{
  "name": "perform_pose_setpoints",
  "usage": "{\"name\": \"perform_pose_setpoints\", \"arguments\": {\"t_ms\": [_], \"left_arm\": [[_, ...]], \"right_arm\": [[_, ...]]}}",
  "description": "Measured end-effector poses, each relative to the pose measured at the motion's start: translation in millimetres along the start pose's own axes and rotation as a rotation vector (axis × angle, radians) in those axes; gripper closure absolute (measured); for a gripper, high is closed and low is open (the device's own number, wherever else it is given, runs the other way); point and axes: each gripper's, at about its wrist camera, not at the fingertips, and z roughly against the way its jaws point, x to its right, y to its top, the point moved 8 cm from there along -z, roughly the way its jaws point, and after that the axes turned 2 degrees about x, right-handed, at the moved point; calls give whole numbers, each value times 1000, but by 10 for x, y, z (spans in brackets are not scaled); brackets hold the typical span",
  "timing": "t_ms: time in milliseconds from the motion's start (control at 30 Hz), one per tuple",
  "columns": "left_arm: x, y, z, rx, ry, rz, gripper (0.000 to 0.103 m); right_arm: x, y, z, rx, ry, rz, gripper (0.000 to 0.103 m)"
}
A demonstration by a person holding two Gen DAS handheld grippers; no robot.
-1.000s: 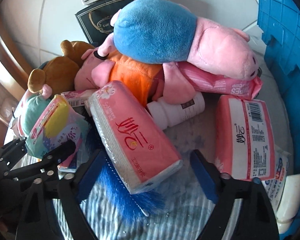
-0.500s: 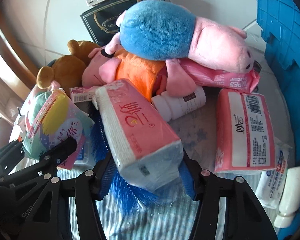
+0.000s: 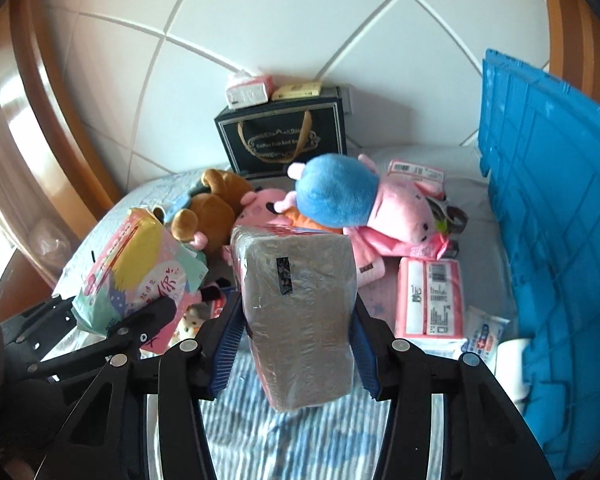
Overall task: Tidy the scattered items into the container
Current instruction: 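Carry the clear tissue pack in the right tool while the left carries the pastel pack to the crate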
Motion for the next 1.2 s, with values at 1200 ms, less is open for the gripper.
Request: {"name": "perform_pose_setpoints", "arguments": {"t_ms": [1200], "left_arm": [[4016,845,965,144,-274,-221,58]], "right_arm": [[2902,670,3259,365,-445,-27,55]]}}
